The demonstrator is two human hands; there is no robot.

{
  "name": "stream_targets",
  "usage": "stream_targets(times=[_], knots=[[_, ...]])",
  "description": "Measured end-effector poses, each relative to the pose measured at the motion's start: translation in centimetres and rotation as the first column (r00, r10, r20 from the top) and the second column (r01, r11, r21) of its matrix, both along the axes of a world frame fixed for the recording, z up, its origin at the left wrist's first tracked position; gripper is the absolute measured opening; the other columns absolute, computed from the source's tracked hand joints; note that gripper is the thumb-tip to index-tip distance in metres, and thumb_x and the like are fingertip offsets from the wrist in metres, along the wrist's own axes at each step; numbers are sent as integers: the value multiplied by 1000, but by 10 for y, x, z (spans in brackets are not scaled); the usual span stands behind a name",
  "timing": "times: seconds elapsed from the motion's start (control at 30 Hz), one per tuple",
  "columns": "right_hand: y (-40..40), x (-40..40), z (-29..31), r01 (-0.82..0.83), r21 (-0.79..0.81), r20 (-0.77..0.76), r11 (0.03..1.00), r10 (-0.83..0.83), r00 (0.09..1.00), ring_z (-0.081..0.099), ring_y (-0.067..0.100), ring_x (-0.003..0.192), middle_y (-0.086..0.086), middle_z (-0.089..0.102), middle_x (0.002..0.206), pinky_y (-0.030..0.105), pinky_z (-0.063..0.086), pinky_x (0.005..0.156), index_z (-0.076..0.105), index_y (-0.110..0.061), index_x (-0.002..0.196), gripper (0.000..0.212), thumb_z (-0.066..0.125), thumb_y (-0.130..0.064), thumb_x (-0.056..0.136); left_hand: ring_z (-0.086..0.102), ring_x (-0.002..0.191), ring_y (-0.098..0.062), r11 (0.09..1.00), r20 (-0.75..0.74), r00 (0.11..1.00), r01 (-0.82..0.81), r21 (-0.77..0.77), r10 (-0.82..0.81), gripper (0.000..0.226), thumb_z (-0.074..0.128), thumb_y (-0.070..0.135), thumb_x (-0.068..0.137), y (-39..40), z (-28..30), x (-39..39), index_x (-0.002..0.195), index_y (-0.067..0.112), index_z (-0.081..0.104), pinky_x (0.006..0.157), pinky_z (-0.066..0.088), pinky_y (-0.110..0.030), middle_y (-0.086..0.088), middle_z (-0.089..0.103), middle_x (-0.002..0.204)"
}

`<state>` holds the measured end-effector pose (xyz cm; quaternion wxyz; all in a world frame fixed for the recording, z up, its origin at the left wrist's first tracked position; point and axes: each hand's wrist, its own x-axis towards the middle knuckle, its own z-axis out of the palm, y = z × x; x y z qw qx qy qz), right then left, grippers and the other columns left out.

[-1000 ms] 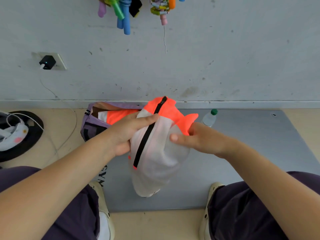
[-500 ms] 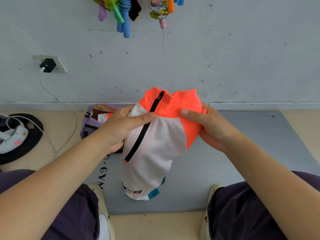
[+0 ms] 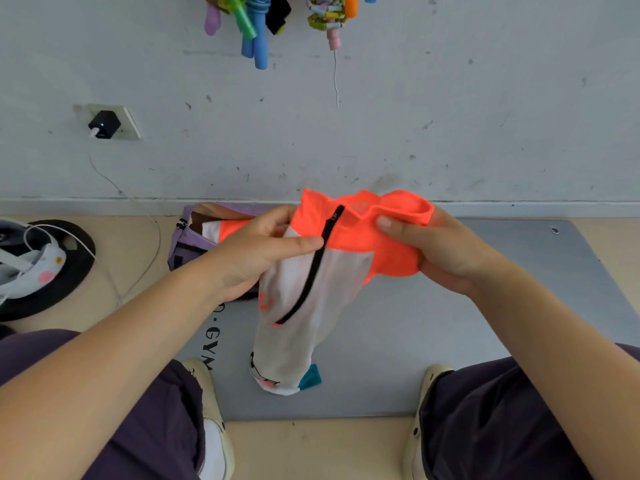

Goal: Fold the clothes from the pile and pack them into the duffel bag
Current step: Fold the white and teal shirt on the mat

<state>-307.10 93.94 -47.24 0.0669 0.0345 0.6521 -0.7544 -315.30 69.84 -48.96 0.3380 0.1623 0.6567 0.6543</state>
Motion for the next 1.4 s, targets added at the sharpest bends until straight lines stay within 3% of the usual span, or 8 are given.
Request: stream_targets(times=[0.2,0.33,0.5,0.7,0.9,1.03,1.13,1.4], knots=[[2,1,6,-82,110,-39,991,87,995,64,17,84,0,69,89,34,47,71,69,-18,98,22,72,-28,78,56,72,-14,992,263,964,57,-117,-24,42,89,25,63,1,0,2,90,17,59,68,44,-28,-4,60,82],[6,0,6,-18,32,-52,999,19,998,68,21,85,10,71,93,32,55,75,66,-6,103,22,68,-16,84,70,81,-15,995,297,953,-24,-101,54,64,86,22,61,1,0,-3,120,15,61,66,54,-30,-4,72,103],[3,-1,7,88,29,-48,996,-87,995,67,23,85,15,69,97,33,55,76,59,2,113,37,66,-16,81,39,45,-8,938,294,906,339,-74,-305,20,74,20,79,-6,3,1,98,25,77,49,28,-13,9,67,80],[4,-3,4,151,89,-49,985,-147,988,69,22,95,11,73,105,32,57,81,65,-6,109,33,69,-22,81,65,103,-13,971,125,970,219,-98,-206,24,74,36,75,-1,-5,8,98,30,78,91,53,-28,2,73,113],[7,-4,-1,183,451,-52,873,-179,983,69,13,94,-3,75,100,33,53,83,70,-21,104,14,58,-24,96,70,91,-9,989,-90,991,-104,-107,94,44,59,56,78,0,0,2,93,19,76,93,52,-35,-2,76,101],[2,-4,-1,238,213,72,948,-258,963,69,22,97,13,73,107,35,57,85,66,-2,112,27,51,-21,100,64,103,1,956,-28,972,222,-191,-232,69,69,83,54,-1,3,13,102,35,72,98,50,-26,16,71,109],[-7,-1,-1,284,15,232,959,-280,932,71,19,84,11,74,96,32,59,73,65,-1,103,25,51,-23,100,59,112,6,814,-48,846,492,-310,-530,56,81,59,59,6,-4,32,111,44,63,95,46,-18,27,66,117],[-26,3,-4,61,-283,274,957,19,962,66,23,111,13,68,122,34,57,87,67,-5,118,47,60,-38,86,65,111,-8,994,155,987,21,109,-38,33,66,38,78,12,1,23,108,22,71,97,52,-29,7,72,115]])
